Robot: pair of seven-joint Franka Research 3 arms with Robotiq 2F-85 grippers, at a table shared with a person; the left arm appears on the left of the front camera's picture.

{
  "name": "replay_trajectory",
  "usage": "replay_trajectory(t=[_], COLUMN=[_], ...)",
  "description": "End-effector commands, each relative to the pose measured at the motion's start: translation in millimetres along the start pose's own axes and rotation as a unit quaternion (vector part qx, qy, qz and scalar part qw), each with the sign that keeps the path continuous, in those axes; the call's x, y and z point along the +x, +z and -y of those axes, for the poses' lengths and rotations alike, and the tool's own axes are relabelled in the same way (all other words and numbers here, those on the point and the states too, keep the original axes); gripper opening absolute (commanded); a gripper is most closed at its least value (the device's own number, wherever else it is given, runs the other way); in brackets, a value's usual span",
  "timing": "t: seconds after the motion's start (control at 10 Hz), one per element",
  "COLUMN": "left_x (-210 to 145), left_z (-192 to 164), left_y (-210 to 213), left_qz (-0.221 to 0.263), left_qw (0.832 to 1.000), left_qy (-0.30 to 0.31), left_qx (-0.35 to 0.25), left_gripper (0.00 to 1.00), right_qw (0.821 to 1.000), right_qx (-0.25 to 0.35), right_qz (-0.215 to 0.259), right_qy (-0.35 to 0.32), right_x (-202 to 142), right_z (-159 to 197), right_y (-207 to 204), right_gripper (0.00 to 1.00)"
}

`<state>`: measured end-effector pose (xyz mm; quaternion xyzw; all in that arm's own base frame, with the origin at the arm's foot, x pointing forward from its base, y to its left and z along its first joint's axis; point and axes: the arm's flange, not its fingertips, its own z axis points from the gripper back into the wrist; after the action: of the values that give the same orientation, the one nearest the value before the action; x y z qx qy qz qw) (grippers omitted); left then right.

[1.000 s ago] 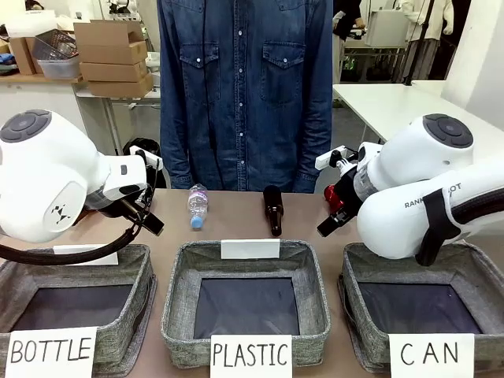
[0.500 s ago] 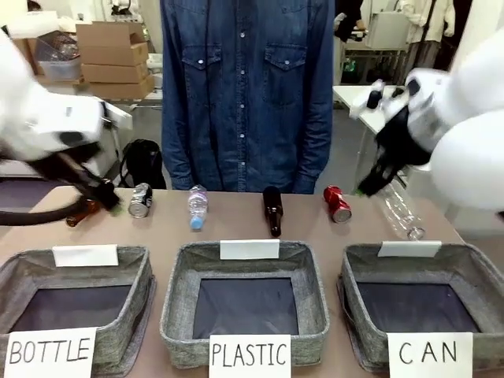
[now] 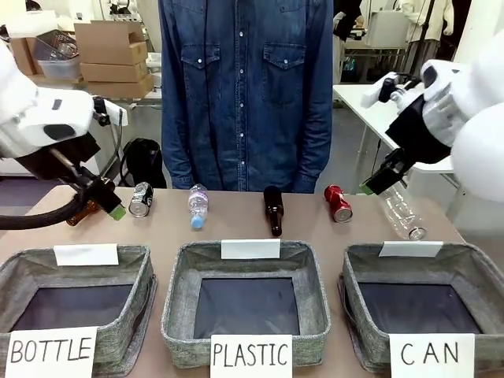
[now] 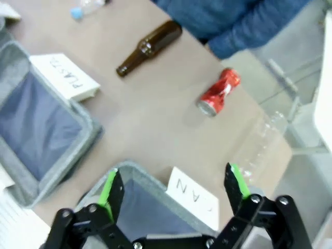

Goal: Sort the can waste into the basket.
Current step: Pick up the can waste from the table and place it in the right Fabric basket.

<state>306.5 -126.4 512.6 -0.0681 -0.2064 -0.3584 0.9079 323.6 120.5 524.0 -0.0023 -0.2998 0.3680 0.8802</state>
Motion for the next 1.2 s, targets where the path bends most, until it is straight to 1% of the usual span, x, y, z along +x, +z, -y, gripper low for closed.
replay_trajectory(t=[0.0, 0.1, 0.2, 0.3, 0.4, 0.5, 0.6, 0.7, 0.8, 0.9, 1.0, 1.1], left_x=[-34.9, -59.7, -78.8, -98.4, -112.2, -128.0, -136.4, -135.2, -130.2, -123.2, -142.6, -142.6], left_z=[-39.4, -64.4, -83.6, -101.5, -111.0, -123.6, -131.4, -126.4, -121.6, -117.9, -144.8, -144.8], left_y=[27.3, 26.0, 19.9, 16.5, 13.3, 6.7, -0.2, -1.2, -0.3, 0.8, 2.0, 2.0], left_qz=[0.038, 0.058, 0.084, 0.13, 0.164, 0.169, 0.182, 0.207, 0.235, 0.231, 0.208, 0.208], left_qw=[0.974, 0.949, 0.928, 0.902, 0.881, 0.879, 0.863, 0.849, 0.835, 0.842, 0.841, 0.841], left_qy=[0.01, 0.064, 0.124, 0.172, 0.198, 0.206, 0.232, 0.247, 0.262, 0.266, 0.267, 0.267], left_qx=[-0.224, -0.302, -0.342, -0.375, -0.396, -0.395, -0.41, -0.42, -0.422, -0.409, -0.422, -0.422], left_gripper=[1.0, 1.0, 1.0, 1.0, 1.0, 1.0, 1.0, 1.0, 1.0, 1.0, 1.0, 1.0], right_qw=[0.972, 0.929, 0.887, 0.849, 0.8, 0.744, 0.703, 0.697, 0.707, 0.731, 0.739, 0.739], right_qx=[0.155, 0.275, 0.335, 0.366, 0.394, 0.405, 0.417, 0.408, 0.406, 0.366, 0.41, 0.41], right_qz=[-0.02, 0.015, 0.047, 0.072, 0.116, 0.201, 0.248, 0.252, 0.227, 0.216, 0.183, 0.183], right_qy=[-0.175, -0.247, -0.314, -0.374, -0.437, -0.492, -0.52, -0.533, -0.533, -0.533, -0.502, -0.502], right_x=[-32.8, -61.2, -83.2, -104.2, -127.7, -154.2, -168.0, -170.1, -164.1, -155.3, -192.4, -192.4], right_z=[14.7, 31.7, 50.1, 69.5, 93.6, 119.1, 132.7, 136.2, 133.9, 130.0, 149.6, 149.6], right_y=[26.7, 50.0, 63.0, 67.6, 64.7, 60.5, 56.9, 48.8, 36.5, 23.0, 56.3, 56.3], right_gripper=[1.0, 1.0, 1.0, 1.0, 1.0, 1.0, 1.0, 1.0, 1.0, 1.0, 1.0, 1.0])
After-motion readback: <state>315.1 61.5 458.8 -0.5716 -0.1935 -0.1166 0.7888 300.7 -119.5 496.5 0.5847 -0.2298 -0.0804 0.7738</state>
